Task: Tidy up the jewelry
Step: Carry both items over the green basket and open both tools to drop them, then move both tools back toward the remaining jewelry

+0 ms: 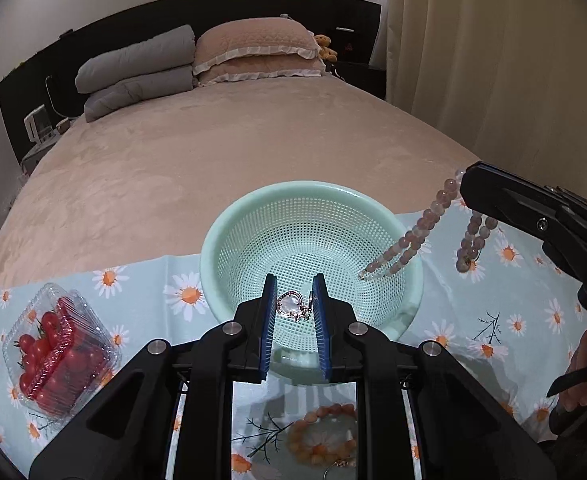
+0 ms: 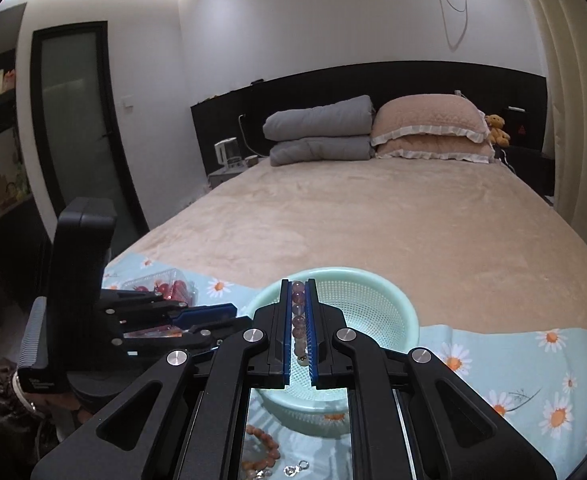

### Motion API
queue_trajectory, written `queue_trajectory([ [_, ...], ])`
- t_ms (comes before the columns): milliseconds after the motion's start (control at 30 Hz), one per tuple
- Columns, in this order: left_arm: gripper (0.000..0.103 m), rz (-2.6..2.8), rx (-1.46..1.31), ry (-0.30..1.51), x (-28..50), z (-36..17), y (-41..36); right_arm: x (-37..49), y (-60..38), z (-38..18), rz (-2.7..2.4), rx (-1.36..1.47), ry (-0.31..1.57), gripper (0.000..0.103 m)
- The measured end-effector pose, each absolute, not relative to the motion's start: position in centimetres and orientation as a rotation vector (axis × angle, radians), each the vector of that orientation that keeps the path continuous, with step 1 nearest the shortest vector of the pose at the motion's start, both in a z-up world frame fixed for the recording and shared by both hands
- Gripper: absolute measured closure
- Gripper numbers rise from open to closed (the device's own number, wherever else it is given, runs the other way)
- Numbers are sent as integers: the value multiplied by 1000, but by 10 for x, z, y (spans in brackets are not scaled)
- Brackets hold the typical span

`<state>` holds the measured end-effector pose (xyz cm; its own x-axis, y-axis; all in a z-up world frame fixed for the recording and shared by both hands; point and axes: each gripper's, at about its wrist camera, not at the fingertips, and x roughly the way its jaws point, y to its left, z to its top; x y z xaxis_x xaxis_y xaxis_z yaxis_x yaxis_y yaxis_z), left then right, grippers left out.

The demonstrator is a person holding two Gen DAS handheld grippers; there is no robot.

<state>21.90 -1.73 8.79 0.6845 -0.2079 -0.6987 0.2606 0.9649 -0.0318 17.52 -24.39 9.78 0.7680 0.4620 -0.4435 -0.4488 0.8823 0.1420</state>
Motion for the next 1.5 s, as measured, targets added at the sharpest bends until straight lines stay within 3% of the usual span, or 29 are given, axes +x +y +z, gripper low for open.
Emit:
queue_trajectory([
  [400,84,-254,61,796,225,68,-13,192,-239,67,446,55,547,95],
  [500,79,-228,91,777,223,69,-13,193,-250,65,386,88,541,83],
  [533,68,-216,112,767,221,70,-12,192,-256,65,363,106,538,66],
  [567,47,-201,125,753,218,72,-9,191,-262,65,341,125,530,57],
  [600,35,-179,121,738,217,75,-4,190,-269,66,325,139,520,47],
  [633,20,-156,103,719,214,79,3,189,-275,67,314,150,514,45],
  [767,6,-107,-7,711,212,86,32,185,-292,67,282,181,516,40],
  [1233,6,10,-37,785,208,72,79,177,-302,61,220,105,567,31],
  [1500,6,-3,126,820,199,60,73,169,-318,49,161,17,612,29],
])
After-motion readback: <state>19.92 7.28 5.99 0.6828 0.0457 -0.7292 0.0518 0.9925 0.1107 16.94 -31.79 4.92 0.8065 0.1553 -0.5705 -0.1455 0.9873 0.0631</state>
